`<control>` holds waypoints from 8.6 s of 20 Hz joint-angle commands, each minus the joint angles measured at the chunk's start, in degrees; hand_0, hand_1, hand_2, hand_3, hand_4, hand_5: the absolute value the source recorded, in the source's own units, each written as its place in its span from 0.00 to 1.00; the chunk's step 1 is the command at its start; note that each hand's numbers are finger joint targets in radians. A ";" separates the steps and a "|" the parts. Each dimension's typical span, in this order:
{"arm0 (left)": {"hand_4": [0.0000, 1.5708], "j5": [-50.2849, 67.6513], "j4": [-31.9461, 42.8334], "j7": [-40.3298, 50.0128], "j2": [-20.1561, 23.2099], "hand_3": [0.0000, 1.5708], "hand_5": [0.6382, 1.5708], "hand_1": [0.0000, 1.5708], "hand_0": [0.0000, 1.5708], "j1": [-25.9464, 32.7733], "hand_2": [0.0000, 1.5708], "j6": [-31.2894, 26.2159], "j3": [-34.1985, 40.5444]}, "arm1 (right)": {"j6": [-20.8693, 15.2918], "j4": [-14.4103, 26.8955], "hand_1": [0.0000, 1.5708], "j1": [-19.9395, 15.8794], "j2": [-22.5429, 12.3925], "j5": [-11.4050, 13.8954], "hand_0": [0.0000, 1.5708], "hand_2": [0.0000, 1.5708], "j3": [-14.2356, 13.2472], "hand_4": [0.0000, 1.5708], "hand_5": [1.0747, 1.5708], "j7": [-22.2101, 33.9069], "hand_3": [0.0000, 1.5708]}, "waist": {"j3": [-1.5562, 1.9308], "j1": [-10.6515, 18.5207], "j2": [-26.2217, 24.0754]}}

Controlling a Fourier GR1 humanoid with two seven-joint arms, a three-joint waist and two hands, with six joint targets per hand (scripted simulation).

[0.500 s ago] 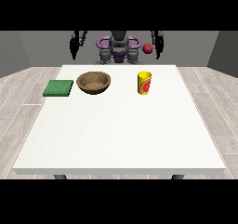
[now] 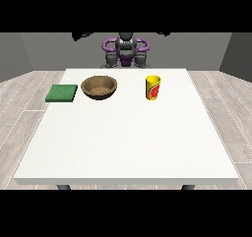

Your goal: Pick the cup and pour the ball into the bowl, then pick the bowl and place it on the pad

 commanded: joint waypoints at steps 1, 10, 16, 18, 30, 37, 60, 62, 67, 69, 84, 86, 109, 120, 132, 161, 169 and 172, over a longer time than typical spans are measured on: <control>0.00 3.42 -4.43 -2.82 -2.59 0.00 0.95 0.00 0.00 3.81 0.00 4.86 -7.48 | -1.55 -0.10 0.00 1.63 2.94 -0.75 0.00 0.00 0.06 0.00 0.99 -2.05 0.00 | -0.27 1.02 0.82; 0.00 -2.89 -1.32 -7.70 -1.13 0.00 0.82 0.00 0.00 -5.64 0.00 3.16 -0.06 | -0.91 -0.56 0.00 -5.55 3.06 -0.03 0.00 0.00 0.88 0.00 0.98 -4.85 0.00 | -0.28 -0.83 14.41; 0.00 -2.08 4.92 -9.61 4.98 0.00 0.71 0.00 0.00 -17.34 0.00 1.27 8.02 | 3.10 5.37 0.00 -13.62 -0.95 -2.44 0.00 0.00 -3.33 0.00 0.98 -10.75 0.00 | -0.28 -1.44 25.06; 0.00 -2.28 7.62 -11.06 5.69 0.00 0.68 0.00 0.00 -19.59 0.00 1.02 8.80 | 3.68 7.91 0.00 -17.35 -2.75 -4.35 0.00 0.00 -6.38 0.00 0.98 -11.26 0.00 | -0.27 -1.47 27.78; 0.00 -4.49 31.89 -28.33 7.24 0.00 0.64 0.00 0.00 -24.66 0.00 1.01 14.34 | 9.38 14.52 0.00 -14.98 -5.02 -4.45 0.00 0.00 -6.65 0.00 0.98 -17.48 0.00 | -0.29 -5.93 26.04; 0.00 -5.73 41.68 -37.73 3.45 0.00 0.69 0.00 0.00 -28.53 0.00 4.62 14.45 | 12.52 20.83 0.00 -20.18 -9.26 -7.48 0.00 0.00 -11.35 0.00 0.98 -20.29 0.00 | -0.29 -6.28 30.22; 0.57 -19.05 58.19 -44.27 5.00 1.00 0.93 0.86 0.86 -34.96 1.00 29.63 13.93 | 23.51 30.08 0.00 -22.13 -19.45 -12.43 0.00 0.00 -17.61 0.00 0.97 -24.11 0.00 | -0.25 -10.51 31.98; 0.60 -23.38 56.61 -37.21 5.63 1.00 0.95 0.86 0.86 -38.75 1.00 32.40 10.61 | 23.02 34.56 0.00 -25.15 -21.21 -13.14 0.00 0.00 -19.27 0.00 0.97 -22.55 0.00 | -0.19 -9.76 29.76; 0.65 -32.26 55.15 -25.27 5.16 1.00 0.96 0.88 0.88 -39.65 1.00 33.47 3.00 | 21.29 40.20 0.00 -20.85 -19.11 -10.40 0.00 0.05 -17.98 0.00 0.98 -22.44 0.00 | -0.15 -5.63 18.50; 0.67 -35.80 54.46 -20.35 4.70 1.00 0.99 0.87 0.87 -41.55 1.00 32.78 0.00 | 19.96 43.34 0.00 -22.82 -21.18 -10.58 0.00 0.07 -19.65 0.00 0.98 -21.01 0.00 | -0.15 -2.49 17.32; 0.64 -61.38 50.06 0.18 -0.70 1.00 1.00 0.81 0.81 -40.40 1.00 33.14 -14.95 | 21.46 53.99 0.00 -16.78 -21.58 -8.28 0.00 0.00 -20.93 0.00 0.96 -32.58 0.00 | -0.21 3.12 13.25; 0.61 -64.09 51.85 4.42 -0.61 1.00 1.00 0.69 0.69 -44.24 1.00 32.37 -13.98 | 25.24 53.57 0.00 -17.71 -23.83 -9.57 0.00 0.04 -21.11 0.00 0.96 -30.80 0.00 | -0.22 -0.32 14.31; 0.74 -85.13 45.36 24.08 -2.73 1.00 0.87 0.00 0.00 -47.08 1.00 14.53 -42.12 | 17.12 55.90 0.00 -33.01 -19.22 -6.08 0.00 0.00 -15.94 0.00 0.90 -23.38 0.14 | -0.27 -3.05 16.07; 0.76 -93.24 43.71 16.89 -1.71 1.00 0.88 0.98 0.98 -60.56 1.00 -2.07 -40.85 | 18.65 59.61 0.00 -31.01 -21.34 -6.92 0.00 0.00 -17.96 0.00 0.89 -27.78 0.12 | -0.24 0.06 15.51; 0.81 -86.08 34.44 16.08 -1.65 1.00 0.87 0.00 0.00 -50.64 1.00 9.40 -27.84 | 19.96 60.86 0.00 -28.36 -20.46 -8.61 0.00 0.00 -18.16 0.31 0.98 -23.92 0.00 | -0.42 5.63 15.93; 0.00 -22.50 38.44 -17.16 -0.48 0.00 0.95 0.00 0.00 -38.09 0.00 11.39 9.58 | 13.42 53.00 0.00 -33.61 -10.46 -8.48 0.00 0.00 -12.42 0.00 0.94 -17.94 0.00 | -0.28 -0.01 25.76; 0.00 -23.24 30.50 -12.94 -2.27 0.00 0.98 0.00 0.00 -38.95 0.00 9.89 4.95 | 14.02 62.44 0.00 -31.46 -9.47 -8.46 0.00 0.00 -14.41 0.17 0.96 -27.40 0.00 | -0.21 4.98 27.77; 0.00 -23.60 28.74 -12.69 -1.17 0.00 0.98 0.00 0.00 -40.89 0.00 10.87 5.79 | 17.32 64.05 0.00 -34.14 -12.85 -10.77 0.00 0.00 -16.96 0.13 0.94 -28.07 0.00 | -0.19 6.24 32.33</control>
